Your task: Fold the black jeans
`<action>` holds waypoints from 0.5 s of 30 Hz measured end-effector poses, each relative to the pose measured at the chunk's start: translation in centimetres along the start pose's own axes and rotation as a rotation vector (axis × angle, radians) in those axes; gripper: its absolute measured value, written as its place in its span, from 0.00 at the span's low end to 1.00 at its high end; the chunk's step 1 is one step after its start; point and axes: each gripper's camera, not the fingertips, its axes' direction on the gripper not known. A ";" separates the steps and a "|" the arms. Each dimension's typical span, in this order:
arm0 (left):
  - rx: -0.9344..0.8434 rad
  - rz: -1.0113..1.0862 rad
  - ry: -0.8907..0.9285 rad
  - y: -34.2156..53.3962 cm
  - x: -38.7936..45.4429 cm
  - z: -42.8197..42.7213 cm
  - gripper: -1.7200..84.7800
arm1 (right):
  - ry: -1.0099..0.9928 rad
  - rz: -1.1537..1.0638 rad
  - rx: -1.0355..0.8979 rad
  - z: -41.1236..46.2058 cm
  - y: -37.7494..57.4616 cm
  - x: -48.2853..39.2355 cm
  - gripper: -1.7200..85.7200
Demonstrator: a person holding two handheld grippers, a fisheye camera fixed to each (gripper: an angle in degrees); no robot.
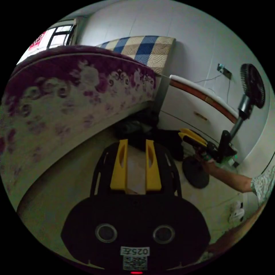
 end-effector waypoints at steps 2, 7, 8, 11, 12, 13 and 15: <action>0.013 0.006 -0.012 -4.1 -0.2 7.6 0.12 | 0.053 -0.024 -0.050 4.2 -2.3 3.8 0.13; -0.062 -0.069 0.043 -13.0 -1.1 24.7 0.12 | 0.085 0.061 -0.254 14.2 -6.6 11.8 0.12; -0.093 -0.141 0.086 -14.2 -1.9 28.0 0.11 | 0.063 0.118 -0.289 15.7 -7.1 13.5 0.11; -0.169 -0.252 0.141 -15.6 -3.8 33.9 0.10 | -0.118 0.229 -0.234 17.6 -8.0 16.5 0.06; -0.213 -0.278 0.108 -15.9 -4.8 35.7 0.09 | -0.181 0.227 -0.188 17.5 -8.7 17.1 0.04; -0.236 -0.285 0.101 -16.0 -5.3 36.4 0.08 | -0.185 0.230 -0.169 17.3 -9.1 17.2 0.03; -0.229 -0.333 0.168 -15.9 -8.1 37.4 0.04 | -0.245 0.229 -0.224 18.3 -10.4 17.4 0.02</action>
